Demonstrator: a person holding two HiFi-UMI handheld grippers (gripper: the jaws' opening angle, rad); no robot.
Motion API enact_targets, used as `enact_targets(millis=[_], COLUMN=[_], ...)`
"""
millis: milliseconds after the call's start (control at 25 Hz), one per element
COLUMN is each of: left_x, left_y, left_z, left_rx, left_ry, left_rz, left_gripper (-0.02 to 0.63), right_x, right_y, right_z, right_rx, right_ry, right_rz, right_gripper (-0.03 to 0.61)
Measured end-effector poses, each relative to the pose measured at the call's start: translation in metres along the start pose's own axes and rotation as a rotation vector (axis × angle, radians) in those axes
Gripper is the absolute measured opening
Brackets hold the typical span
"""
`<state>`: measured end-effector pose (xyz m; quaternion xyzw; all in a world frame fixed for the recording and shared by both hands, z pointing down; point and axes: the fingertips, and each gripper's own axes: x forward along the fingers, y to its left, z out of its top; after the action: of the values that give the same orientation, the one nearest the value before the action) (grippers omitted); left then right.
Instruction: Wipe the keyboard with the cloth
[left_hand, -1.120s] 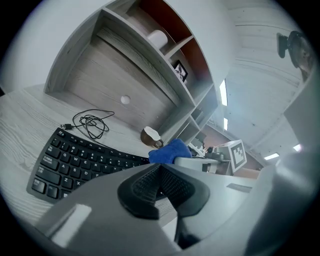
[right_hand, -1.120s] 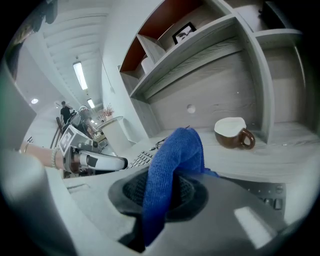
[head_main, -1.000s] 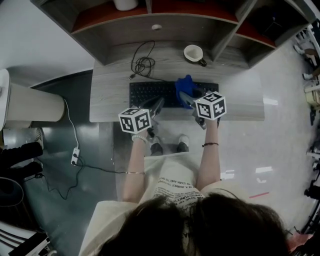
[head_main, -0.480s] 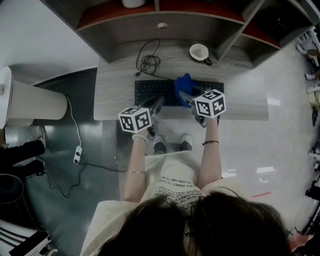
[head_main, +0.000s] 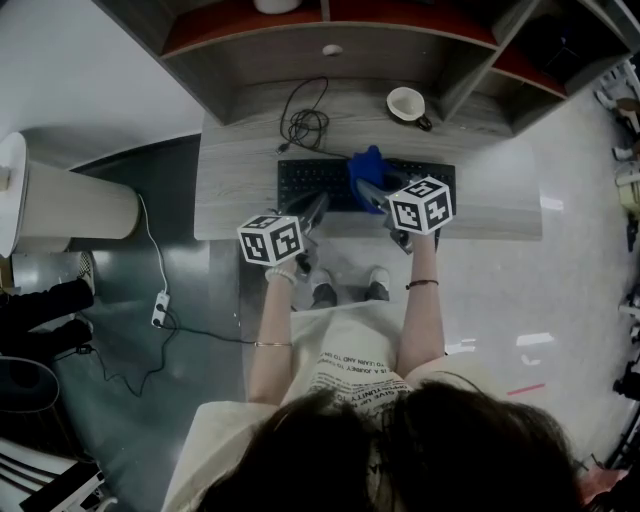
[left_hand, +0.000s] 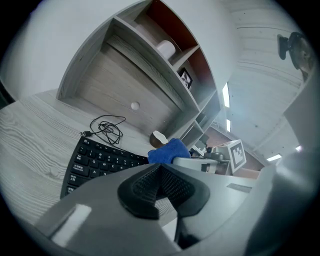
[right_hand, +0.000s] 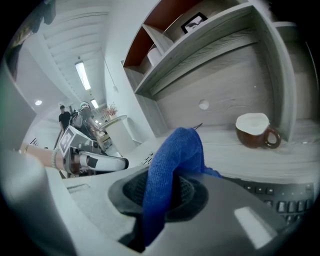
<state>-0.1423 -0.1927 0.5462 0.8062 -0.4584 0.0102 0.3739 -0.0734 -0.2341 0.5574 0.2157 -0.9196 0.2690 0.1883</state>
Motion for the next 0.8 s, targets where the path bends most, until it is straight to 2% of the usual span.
enact_targets(millis=[800], left_x=[-0.022], left_y=[0.027], left_z=[0.005], left_rx=[-0.014], left_ry=[-0.004], left_rz=[0.013], left_gripper=[0.002], right_x=[0.031], right_y=[0.022], right_z=[0.003], right_rx=[-0.004], right_ry=[0.011], right_rz=[0.021], right_gripper=[0.058])
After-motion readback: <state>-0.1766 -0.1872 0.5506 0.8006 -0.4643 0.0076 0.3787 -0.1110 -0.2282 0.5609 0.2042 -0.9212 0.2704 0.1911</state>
